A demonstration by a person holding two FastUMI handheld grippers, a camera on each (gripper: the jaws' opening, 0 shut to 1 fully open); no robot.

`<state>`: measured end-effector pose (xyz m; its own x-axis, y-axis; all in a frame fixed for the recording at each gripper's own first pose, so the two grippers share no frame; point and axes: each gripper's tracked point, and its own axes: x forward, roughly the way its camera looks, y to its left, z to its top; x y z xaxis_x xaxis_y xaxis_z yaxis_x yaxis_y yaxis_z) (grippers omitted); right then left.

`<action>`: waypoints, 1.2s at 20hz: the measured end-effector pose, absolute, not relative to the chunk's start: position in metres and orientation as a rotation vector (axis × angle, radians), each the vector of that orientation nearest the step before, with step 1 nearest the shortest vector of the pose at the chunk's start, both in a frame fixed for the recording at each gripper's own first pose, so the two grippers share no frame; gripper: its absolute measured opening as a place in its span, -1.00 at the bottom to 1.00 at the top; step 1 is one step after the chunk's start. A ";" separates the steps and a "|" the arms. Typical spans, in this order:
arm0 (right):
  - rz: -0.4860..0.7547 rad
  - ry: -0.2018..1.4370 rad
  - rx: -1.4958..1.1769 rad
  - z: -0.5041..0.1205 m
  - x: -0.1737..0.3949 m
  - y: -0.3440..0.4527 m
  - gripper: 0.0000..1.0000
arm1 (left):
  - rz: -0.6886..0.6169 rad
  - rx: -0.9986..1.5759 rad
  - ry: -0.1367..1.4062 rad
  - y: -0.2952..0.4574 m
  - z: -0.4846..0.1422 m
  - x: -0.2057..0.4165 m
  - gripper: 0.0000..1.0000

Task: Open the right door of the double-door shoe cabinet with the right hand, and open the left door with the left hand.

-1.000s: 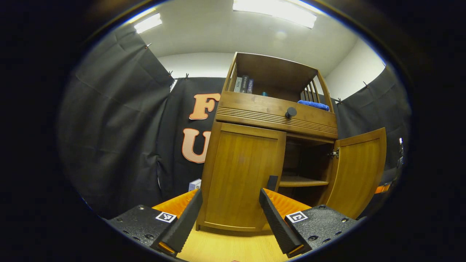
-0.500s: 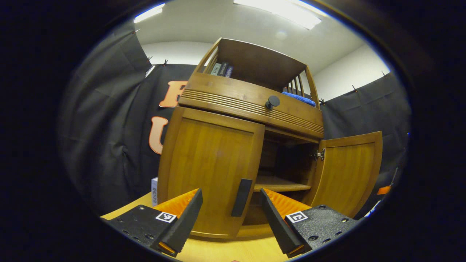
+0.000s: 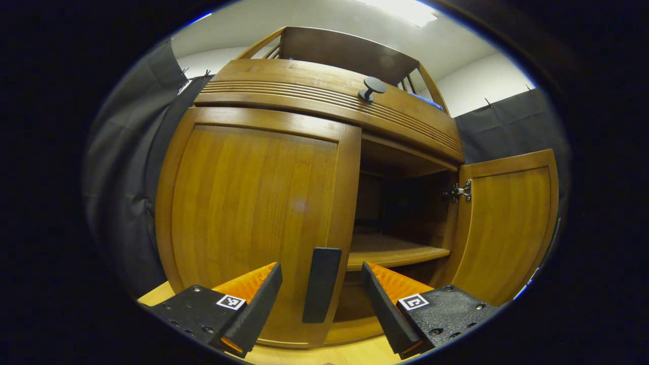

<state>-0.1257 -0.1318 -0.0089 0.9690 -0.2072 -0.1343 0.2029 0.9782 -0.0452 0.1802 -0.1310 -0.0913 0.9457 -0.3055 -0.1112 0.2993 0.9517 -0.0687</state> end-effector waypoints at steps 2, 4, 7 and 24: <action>-0.189 0.139 -0.019 -0.011 -0.120 -0.120 0.51 | -0.306 -0.035 0.125 -0.136 -0.099 0.187 0.83; -0.188 0.145 -0.009 -0.015 -0.113 -0.116 0.84 | -0.307 -0.021 0.113 -0.141 -0.101 0.194 0.82; -0.161 0.154 -0.004 -0.019 -0.108 -0.107 0.92 | -0.293 0.004 0.097 -0.140 -0.103 0.204 0.83; -0.085 0.171 0.024 -0.036 -0.084 -0.089 0.99 | -0.275 0.021 0.162 -0.118 -0.096 0.161 -0.40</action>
<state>-0.0845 -0.0890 -0.0356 0.9818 -0.0824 -0.1713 0.0865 0.9961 0.0165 0.1611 -0.1183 -0.0964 0.9495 -0.2689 -0.1619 0.2722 0.9622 -0.0014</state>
